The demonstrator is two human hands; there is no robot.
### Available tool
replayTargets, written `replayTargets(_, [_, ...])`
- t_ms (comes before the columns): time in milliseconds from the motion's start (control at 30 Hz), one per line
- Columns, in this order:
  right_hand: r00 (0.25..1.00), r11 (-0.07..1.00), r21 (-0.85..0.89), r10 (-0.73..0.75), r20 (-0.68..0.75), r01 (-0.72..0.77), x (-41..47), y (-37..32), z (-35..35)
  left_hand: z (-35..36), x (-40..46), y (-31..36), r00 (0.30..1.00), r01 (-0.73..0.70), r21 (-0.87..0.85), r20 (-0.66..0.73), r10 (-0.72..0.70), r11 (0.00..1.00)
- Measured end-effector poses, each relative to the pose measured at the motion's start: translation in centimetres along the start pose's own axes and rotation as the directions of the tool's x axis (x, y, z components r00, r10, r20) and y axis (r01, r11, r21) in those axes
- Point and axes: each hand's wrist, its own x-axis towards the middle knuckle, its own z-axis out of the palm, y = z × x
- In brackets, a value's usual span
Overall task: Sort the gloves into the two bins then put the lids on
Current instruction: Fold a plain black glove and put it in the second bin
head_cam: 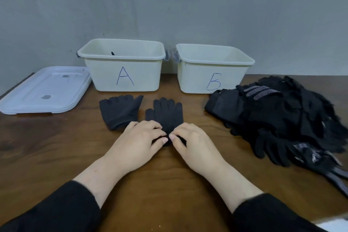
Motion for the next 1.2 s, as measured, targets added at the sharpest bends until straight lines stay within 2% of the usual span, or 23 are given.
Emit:
replayTargets(200, [0.996, 0.997, 0.08, 0.028, -0.089, -0.021, -0.4, 0.2, -0.3, 0.7, 0.5, 0.2, 0.998, 0.017, 0.033, -0.054, -0.015, 0.999])
replayTargets(333, [0.991, 1.0, 0.019, 0.017, -0.135, -0.014, -0.6, 1.3, -2.2, 0.8, 1.0, 1.1, 0.993, 0.01, 0.035, -0.12, -0.006, 0.999])
replayTargets(533, [0.982, 0.962, -0.266, 0.019, -0.188, -0.07, 0.2, 5.5, -9.9, 1.1, 1.9, 3.7, 0.985, -0.058, -0.037, -0.164, 0.051, 0.998])
replayTargets(667, [0.984, 0.809, -0.561, 0.16, -0.077, -0.176, -0.6, 7.9, -14.8, 1.2, 2.2, 4.8, 0.98, -0.081, -0.113, -0.191, 0.059, 0.99])
replayTargets(800, [0.961, 0.671, -0.712, 0.276, -0.022, -0.209, -1.8, 9.1, -15.7, 1.0, 2.3, 4.8, 0.979, -0.069, -0.14, -0.199, 0.04, 0.988])
replayTargets(933, [0.969, 0.656, -0.72, 0.227, -0.095, -0.224, -1.9, 9.5, -15.2, 0.8, 1.9, 4.4, 0.978, -0.05, -0.155, -0.206, 0.017, 0.987])
replayTargets(1100, [0.955, 0.597, -0.775, 0.296, -0.027, -0.207, -1.6, 9.4, -15.0, 0.4, 1.5, 3.9, 0.975, -0.024, -0.17, -0.22, -0.014, 0.985])
replayTargets(1167, [0.958, 0.624, -0.745, 0.28, -0.069, -0.236, -1.3, 9.5, -15.2, 0.3, 1.5, 3.9, 0.975, -0.018, -0.18, -0.22, -0.023, 0.983])
replayTargets(1200, [0.954, 0.684, -0.676, 0.279, -0.106, -0.275, -1.1, 9.3, -15.5, 0.3, 1.5, 3.8, 0.975, -0.014, -0.187, -0.219, -0.028, 0.982])
